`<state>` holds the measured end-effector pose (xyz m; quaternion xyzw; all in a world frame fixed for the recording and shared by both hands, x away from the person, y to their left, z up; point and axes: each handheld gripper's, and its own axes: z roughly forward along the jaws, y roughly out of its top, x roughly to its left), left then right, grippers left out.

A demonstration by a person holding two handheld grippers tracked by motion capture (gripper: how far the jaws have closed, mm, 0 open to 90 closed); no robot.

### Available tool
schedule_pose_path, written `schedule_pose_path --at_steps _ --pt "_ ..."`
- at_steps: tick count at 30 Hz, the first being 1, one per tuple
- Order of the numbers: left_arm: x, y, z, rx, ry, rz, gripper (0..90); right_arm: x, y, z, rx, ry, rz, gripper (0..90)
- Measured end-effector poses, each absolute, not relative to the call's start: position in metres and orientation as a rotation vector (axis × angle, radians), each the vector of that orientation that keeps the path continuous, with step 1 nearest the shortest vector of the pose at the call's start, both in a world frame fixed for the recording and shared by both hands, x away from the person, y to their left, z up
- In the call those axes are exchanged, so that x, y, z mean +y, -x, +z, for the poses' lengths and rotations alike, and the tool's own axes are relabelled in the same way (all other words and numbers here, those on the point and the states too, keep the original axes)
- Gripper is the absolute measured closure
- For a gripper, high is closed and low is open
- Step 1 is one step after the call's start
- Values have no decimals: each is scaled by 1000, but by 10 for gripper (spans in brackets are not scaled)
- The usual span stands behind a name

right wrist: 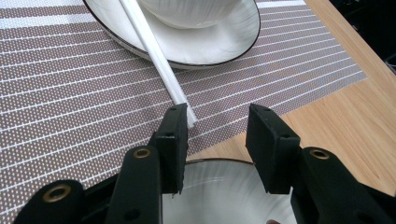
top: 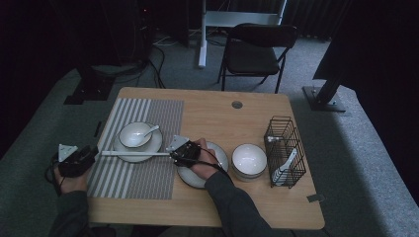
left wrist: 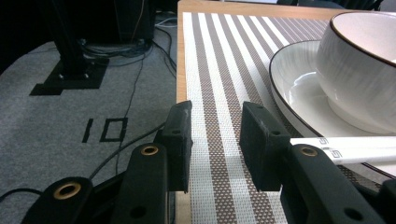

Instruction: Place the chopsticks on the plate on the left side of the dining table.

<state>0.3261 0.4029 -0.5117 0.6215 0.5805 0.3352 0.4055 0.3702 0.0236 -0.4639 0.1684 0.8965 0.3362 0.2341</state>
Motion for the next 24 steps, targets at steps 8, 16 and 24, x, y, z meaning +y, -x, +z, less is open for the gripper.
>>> schedule_pose_path --at_steps 8,16,24 --pt "402 -311 -508 1449 -1548 860 648 20 -366 -463 2450 -464 935 580" --pt "395 -300 -502 1417 -1540 875 648 16 -362 -464 2445 -471 948 580" --pt "391 -291 -497 1397 -1529 889 648 12 -360 -465 2440 -482 954 580"
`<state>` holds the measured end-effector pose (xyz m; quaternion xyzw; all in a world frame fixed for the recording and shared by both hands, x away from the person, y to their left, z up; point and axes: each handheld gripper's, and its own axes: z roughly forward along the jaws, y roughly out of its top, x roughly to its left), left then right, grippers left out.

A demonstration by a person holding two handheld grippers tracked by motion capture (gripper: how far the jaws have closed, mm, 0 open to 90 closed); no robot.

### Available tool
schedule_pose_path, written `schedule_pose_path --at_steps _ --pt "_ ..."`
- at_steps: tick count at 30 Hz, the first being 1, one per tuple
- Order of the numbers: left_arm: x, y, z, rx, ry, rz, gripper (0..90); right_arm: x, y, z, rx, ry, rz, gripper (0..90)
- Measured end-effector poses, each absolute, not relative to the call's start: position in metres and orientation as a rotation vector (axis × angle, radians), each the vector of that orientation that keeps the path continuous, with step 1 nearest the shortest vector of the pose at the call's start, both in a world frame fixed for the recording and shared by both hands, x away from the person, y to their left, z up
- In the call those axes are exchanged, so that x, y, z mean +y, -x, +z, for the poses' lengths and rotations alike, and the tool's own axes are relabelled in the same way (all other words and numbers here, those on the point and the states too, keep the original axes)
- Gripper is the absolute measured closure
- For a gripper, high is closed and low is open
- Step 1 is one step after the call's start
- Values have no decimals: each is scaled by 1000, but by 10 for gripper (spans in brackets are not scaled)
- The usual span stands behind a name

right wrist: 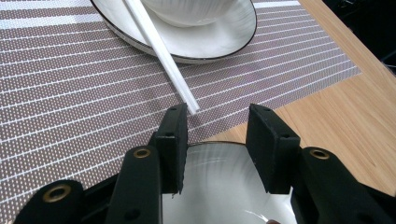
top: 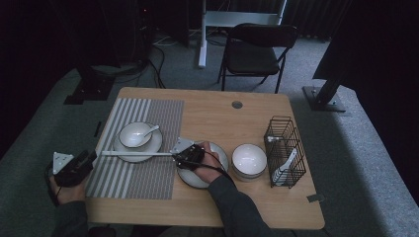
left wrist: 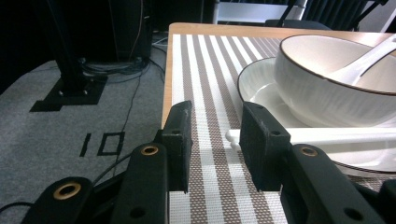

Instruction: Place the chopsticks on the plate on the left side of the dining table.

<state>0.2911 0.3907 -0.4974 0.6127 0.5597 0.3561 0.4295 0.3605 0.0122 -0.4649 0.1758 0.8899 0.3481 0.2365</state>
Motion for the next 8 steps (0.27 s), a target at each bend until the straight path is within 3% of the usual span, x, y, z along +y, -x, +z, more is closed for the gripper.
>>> schedule_pose_path --at_steps 8 --pt "390 -289 -497 1402 -1521 890 649 8 -358 -466 2437 -498 960 580"
